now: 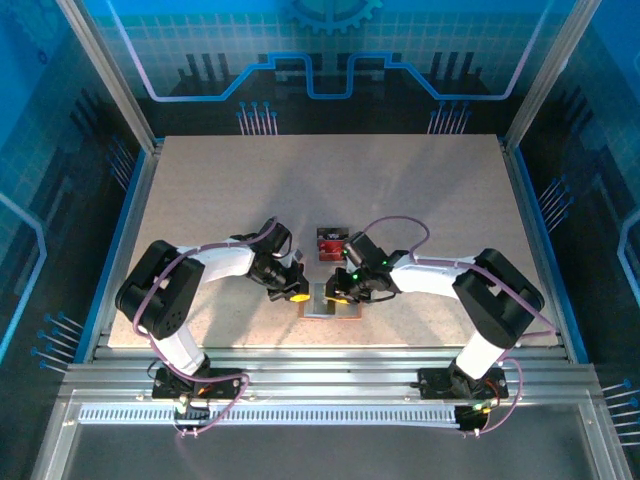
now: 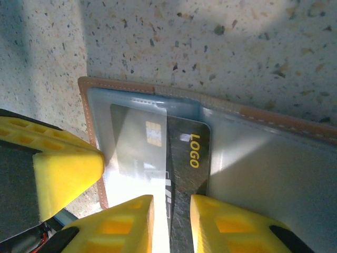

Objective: Take the credit cards out of the card holder

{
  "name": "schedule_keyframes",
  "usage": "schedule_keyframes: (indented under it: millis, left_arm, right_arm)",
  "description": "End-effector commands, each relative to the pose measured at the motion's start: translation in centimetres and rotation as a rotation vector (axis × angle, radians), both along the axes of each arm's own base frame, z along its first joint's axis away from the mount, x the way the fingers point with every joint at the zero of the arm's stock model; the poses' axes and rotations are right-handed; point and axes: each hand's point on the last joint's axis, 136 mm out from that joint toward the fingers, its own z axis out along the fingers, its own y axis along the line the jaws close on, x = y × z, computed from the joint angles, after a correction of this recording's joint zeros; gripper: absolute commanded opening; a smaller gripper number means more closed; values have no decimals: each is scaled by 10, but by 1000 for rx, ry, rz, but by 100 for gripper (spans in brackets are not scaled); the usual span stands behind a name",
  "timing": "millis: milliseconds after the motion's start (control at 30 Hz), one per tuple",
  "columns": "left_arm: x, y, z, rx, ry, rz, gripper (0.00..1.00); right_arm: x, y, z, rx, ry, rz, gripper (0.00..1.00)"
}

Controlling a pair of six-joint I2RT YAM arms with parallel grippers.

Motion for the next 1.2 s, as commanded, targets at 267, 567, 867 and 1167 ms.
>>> schedule_keyframes:
  millis: [267,567,867,1167]
  left_arm:
    - [2,-22,24,-64,-16,-34,4]
    - [-6,-18,6,-9,8,-53,4]
    - [-16,-7,-12,53,36,-59,4]
    - [-17,-4,-12,60,35,-54,4]
  right_arm:
    - [1,-21,9,6,-17,-25,27]
    - [-4,-20,2,20,11,3,26]
    - [-4,-14,-2,44,20,16,26]
    - [-6,-11,-10,56,40,31,27]
